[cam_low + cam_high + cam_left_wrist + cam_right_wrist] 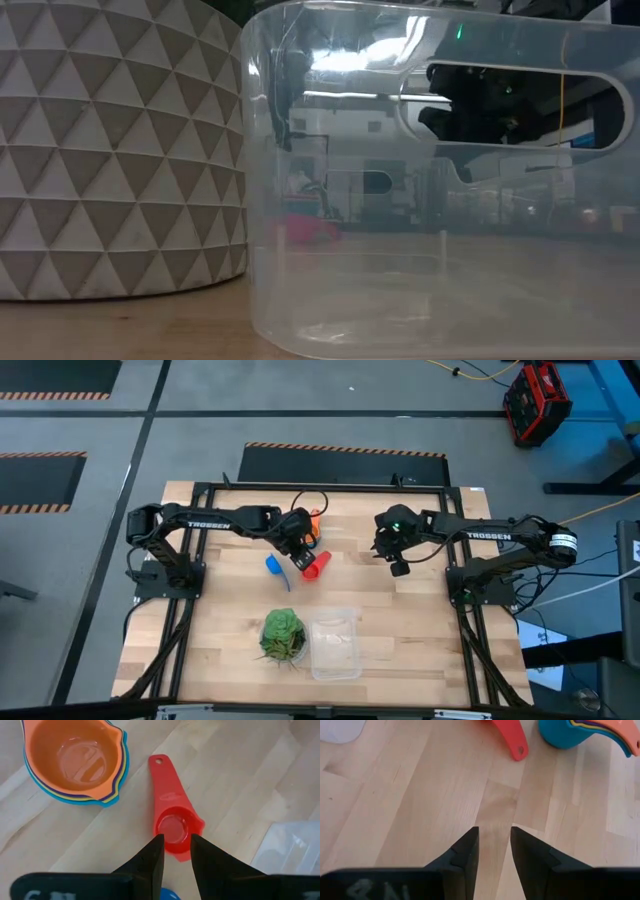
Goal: Nest measuring cups in basket
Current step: Stack the blue measuring cup on top of the orange measuring cup
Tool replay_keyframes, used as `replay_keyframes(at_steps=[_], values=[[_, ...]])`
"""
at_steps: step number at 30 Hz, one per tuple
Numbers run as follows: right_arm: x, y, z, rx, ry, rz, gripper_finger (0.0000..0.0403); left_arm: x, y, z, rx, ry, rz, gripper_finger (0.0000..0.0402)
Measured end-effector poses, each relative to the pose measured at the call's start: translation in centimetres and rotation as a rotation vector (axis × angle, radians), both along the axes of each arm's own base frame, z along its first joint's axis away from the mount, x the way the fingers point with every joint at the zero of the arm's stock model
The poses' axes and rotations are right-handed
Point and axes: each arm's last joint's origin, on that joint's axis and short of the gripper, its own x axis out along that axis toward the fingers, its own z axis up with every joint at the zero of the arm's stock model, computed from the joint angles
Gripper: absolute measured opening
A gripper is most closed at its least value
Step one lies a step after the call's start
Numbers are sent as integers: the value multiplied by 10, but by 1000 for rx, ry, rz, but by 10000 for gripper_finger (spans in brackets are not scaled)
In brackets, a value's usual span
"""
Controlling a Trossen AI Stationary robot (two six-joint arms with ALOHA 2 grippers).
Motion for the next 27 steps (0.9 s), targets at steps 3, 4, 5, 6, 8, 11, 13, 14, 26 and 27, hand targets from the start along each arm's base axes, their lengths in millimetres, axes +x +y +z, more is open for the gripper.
replay_keyframes(at_steps=[3,4,5,6,8,11,13,14,26,27], values=[[0,0,0,0,0,0,117,0,0,0,-22,0,11,87],[0,0,0,0,-1,0,117,-1,-1,0,-39,5,20,87],[0,0,0,0,-1,0,117,-2,-1,-1,-57,16,32,87],[0,0,0,0,-1,0,117,-4,-1,-2,-74,34,46,87],[0,0,0,0,-2,0,117,-8,0,-4,-96,78,77,87],[0,0,0,-1,-3,0,117,-16,2,-7,-133,154,136,87],[0,0,0,-1,-4,0,117,-19,5,-8,-154,183,181,87],[0,0,0,-1,-4,1,117,-21,6,-8,-164,193,205,87],[1,0,0,-3,-6,2,117,-35,31,-9,-341,237,341,87],[1,0,0,-3,-6,2,117,-36,33,-9,-361,236,341,87]])
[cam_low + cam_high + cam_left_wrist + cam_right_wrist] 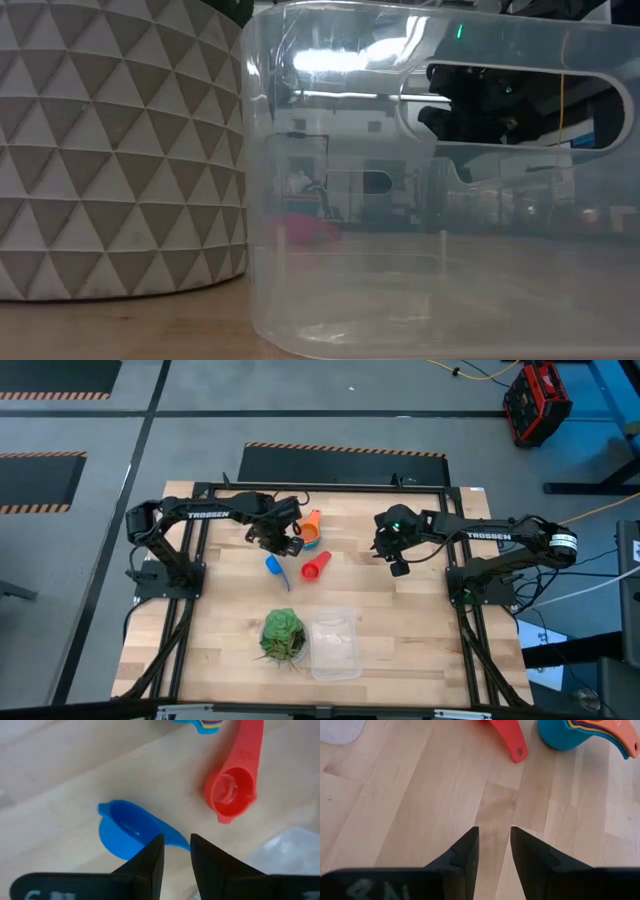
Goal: Nest measuring cups in basket
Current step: Stack the blue measuring cup on top of the orange measuring cup
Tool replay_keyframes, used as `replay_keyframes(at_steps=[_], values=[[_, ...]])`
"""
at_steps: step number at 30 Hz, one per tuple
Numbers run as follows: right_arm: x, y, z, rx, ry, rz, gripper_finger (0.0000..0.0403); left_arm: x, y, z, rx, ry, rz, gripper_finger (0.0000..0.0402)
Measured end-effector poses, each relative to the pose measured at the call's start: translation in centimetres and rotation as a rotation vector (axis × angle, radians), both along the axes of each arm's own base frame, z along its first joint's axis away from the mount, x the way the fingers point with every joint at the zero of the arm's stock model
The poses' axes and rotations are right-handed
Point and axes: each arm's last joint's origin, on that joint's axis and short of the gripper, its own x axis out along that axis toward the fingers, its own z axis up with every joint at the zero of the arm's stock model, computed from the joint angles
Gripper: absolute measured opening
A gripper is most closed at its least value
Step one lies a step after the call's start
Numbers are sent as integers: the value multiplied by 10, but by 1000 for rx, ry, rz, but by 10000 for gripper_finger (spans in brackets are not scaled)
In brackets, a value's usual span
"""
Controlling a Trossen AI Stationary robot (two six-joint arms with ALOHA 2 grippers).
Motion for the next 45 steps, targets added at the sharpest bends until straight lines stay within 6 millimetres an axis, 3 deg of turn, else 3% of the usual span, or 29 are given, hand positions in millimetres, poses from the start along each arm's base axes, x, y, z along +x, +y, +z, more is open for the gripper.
replay_keyframes(at_steps=[7,14,27,35,45], values=[[0,0,0,-1,-1,1,117,-2,7,1,-71,-25,23,87],[0,0,0,-1,-1,1,117,3,-8,2,-251,-18,132,87],[1,0,1,-6,-7,4,117,15,-61,0,-55,91,283,87],[1,0,1,-6,-7,5,117,17,-82,-1,56,91,336,87],[1,0,1,-11,-14,7,117,31,-97,-26,61,150,325,87]])
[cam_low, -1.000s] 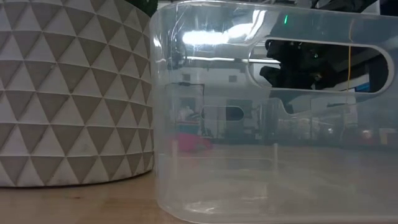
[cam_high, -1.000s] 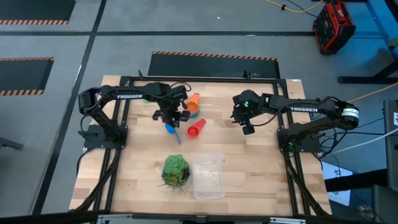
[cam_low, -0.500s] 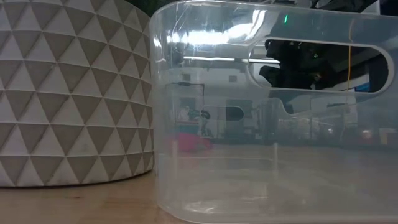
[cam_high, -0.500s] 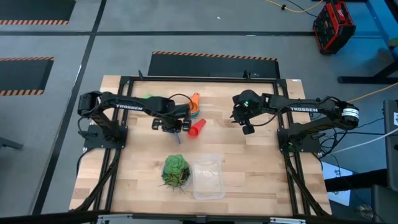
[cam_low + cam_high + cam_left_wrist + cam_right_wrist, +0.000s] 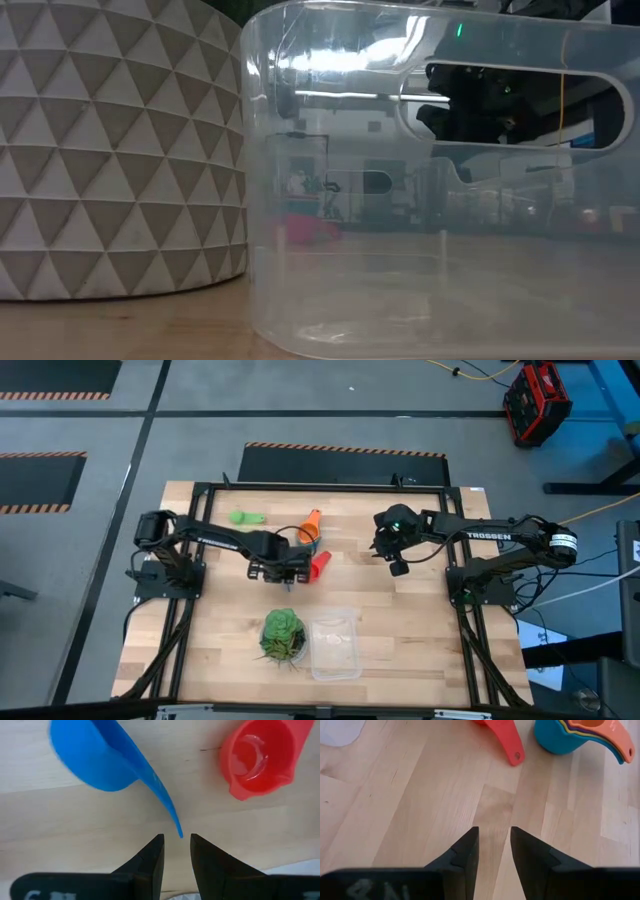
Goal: Nest measuring cups in basket
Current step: Stack the blue measuring cup on top of the orange measuring cup
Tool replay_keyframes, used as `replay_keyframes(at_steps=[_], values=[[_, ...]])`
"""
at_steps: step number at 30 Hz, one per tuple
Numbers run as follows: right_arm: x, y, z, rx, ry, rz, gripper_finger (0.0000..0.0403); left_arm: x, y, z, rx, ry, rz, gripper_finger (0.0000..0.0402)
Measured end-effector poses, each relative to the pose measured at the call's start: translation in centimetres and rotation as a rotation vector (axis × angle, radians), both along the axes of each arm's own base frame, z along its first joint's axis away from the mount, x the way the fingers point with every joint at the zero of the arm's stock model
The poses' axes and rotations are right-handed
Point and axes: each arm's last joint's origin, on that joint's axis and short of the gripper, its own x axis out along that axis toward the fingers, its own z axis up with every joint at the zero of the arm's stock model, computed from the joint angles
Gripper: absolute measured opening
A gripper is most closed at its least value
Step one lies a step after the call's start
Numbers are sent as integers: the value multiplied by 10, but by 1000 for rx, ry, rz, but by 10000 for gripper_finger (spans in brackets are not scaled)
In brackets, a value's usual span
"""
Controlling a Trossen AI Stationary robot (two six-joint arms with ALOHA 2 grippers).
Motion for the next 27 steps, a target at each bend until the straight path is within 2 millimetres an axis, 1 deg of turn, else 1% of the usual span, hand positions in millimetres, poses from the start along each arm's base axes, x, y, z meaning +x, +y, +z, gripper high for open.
replay_keyframes(at_steps=[4,14,16,21,24,27], values=[[0,0,0,0,-1,0,117,5,-4,-9,0,6,-11,87],[1,0,1,-3,-8,0,117,10,-3,-22,13,37,-2,87],[1,0,1,-3,-8,0,117,15,-4,-27,9,27,-5,87],[1,0,1,-3,-9,0,117,17,-7,-38,2,59,-20,87],[1,0,1,-4,-10,0,117,19,-9,-42,10,62,-23,87],[1,0,1,-4,-12,0,117,17,-9,-44,11,89,-26,87]])
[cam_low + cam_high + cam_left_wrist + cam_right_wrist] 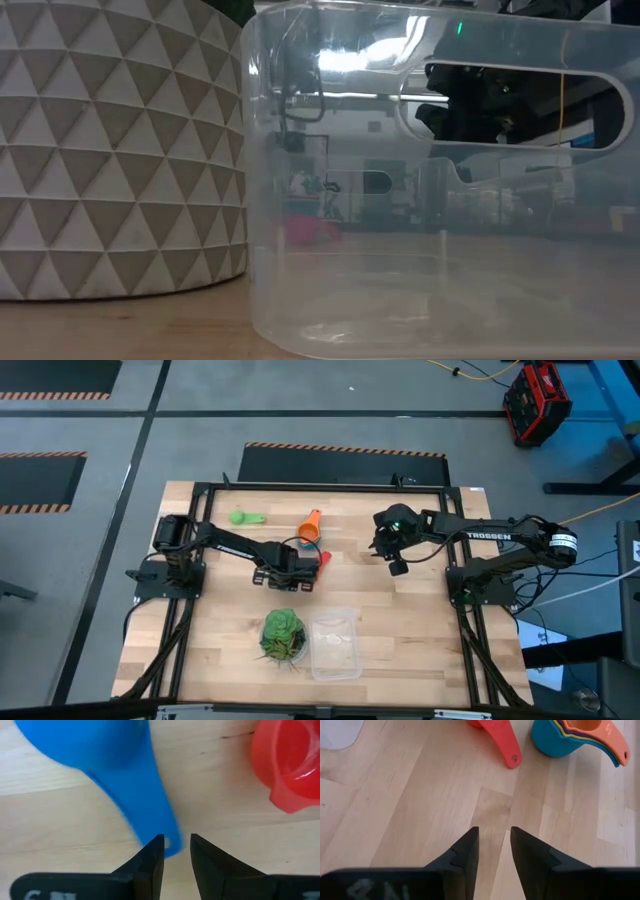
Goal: Nest measuring cups in basket
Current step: Stack the blue measuring cup on top of the orange measuring cup
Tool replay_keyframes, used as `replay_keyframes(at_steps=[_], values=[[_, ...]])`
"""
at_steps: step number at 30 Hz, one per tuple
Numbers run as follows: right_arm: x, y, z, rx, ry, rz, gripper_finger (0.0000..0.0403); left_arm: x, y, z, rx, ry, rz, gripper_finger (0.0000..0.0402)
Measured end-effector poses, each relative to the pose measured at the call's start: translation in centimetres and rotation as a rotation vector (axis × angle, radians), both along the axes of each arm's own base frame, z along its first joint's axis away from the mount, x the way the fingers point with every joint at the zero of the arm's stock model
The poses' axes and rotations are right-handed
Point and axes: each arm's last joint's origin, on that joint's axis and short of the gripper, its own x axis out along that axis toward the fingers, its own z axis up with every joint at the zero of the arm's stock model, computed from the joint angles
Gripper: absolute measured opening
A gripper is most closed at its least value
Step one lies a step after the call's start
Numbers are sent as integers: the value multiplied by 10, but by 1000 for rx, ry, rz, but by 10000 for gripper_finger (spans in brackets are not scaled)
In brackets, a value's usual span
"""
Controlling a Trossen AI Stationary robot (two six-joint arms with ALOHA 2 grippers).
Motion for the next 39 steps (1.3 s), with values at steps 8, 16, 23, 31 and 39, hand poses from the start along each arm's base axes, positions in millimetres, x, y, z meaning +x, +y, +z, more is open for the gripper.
replay_keyframes(at_steps=[8,16,23,31,39], values=[[0,0,0,-1,-2,0,117,-1,0,-1,-9,16,-44,87],[1,0,0,-2,-8,0,117,-9,0,13,-4,27,-70,87],[1,0,1,-3,-16,-2,117,-17,2,20,-2,67,-105,87],[1,0,1,16,-22,13,117,-18,8,20,2,76,-161,109],[1,0,1,16,-22,13,117,-27,15,12,-74,121,-126,162]])
